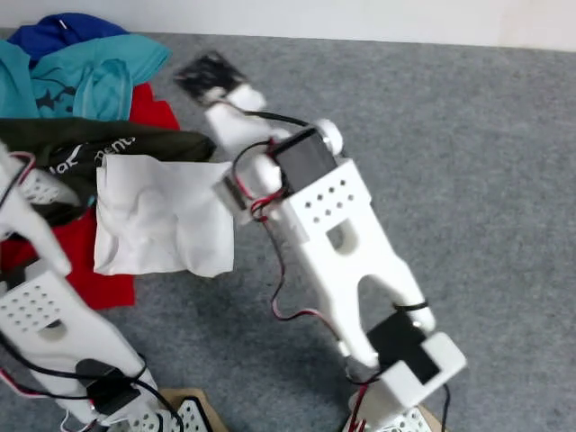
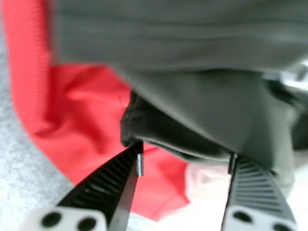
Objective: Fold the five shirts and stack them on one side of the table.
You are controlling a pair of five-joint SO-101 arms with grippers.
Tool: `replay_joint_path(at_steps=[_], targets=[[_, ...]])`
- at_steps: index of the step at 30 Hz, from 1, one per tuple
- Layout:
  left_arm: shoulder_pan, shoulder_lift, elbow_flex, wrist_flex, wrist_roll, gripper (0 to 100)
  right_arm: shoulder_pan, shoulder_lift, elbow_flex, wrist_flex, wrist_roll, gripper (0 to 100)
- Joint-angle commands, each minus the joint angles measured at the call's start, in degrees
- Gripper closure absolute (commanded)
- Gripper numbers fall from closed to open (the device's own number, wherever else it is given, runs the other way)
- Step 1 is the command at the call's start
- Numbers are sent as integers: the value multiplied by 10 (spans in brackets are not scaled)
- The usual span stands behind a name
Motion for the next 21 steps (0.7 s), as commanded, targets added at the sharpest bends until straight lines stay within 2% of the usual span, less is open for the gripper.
replay_joint_path(at_steps=[1,6,10,14,16,20,21], targets=[[51,-13,-45,12,-24,704,49,-57,193,-103,-47,779],[82,-88,-60,13,-55,705,55,-140,470,-307,-76,796],[110,-167,-58,13,-60,705,55,-213,656,-494,-88,896],[138,-216,-58,14,-59,710,50,-237,782,-628,-84,962],[164,-225,-48,14,-53,761,48,-233,802,-664,-84,964],[249,-224,23,10,-22,979,49,-213,802,-671,-84,964],[273,-219,48,7,-25,998,49,-207,802,-672,-84,964]])
